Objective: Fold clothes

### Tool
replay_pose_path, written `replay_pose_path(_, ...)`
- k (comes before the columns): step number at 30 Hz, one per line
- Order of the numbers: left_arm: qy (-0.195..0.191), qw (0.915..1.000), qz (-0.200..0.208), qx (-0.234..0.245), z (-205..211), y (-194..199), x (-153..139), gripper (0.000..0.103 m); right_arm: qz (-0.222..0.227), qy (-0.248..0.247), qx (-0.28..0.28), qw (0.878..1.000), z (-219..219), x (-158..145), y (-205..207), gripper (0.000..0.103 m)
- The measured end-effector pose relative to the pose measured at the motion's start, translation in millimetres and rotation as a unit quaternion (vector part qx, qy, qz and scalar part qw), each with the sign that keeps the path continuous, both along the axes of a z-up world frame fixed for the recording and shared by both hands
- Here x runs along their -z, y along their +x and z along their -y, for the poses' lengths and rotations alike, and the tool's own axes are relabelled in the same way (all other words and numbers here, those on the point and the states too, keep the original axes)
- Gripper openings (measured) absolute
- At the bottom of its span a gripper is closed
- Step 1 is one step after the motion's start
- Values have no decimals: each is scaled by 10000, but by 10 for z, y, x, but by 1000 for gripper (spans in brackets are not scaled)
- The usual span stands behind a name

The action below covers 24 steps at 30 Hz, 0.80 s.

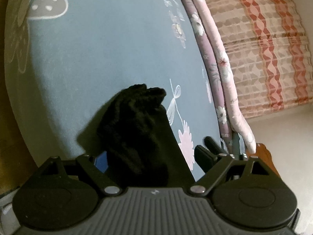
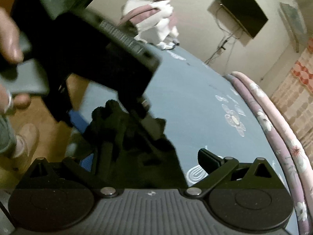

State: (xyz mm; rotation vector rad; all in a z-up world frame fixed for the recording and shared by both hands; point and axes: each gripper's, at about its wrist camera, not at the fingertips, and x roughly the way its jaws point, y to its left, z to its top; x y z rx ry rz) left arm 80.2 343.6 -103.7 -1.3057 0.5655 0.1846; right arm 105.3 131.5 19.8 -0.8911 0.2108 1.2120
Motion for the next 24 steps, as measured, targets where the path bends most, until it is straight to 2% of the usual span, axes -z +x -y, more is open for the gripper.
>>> replay_pose_path(2, -53, 10000, -32, 9, 25, 15, 43, 88, -63, 76, 20, 9999, 39, -35, 4, 103)
replay_pose_path(8, 207, 9998, -42, -2, -13, 130, 29, 88, -407, 112, -327, 9986, 90, -64, -18, 103)
replay_pose_path(12, 256, 9996, -8, 134, -55, 178, 27, 90, -1298, 188, -493, 9901, 216, -166, 90, 103)
replay_pose_path(16, 640, 9974, -54, 311, 9, 178, -33, 89, -2316, 214, -579, 9709, 442, -246, 267, 103)
replay_pose_path(19, 1040, 9934, -35, 483, 74, 170, -74, 87, -2666, 184, -456, 9626, 606, -247, 423, 103)
replay_pose_path(21, 1309, 9894, -95, 620, 101, 179, -116, 81, -2697, 166, -327, 9622, 726, -243, 485, 103)
replay_pose_path(23, 1445, 9869, -217, 679, 98, 166, -143, 68, -2746, 150, -226, 9612, 825, -240, 541, 103)
replay_pose_path(24, 1396, 9878, -255, 641, 73, 152, -145, 63, -2791, 143, -183, 9600, 872, -238, 570, 103)
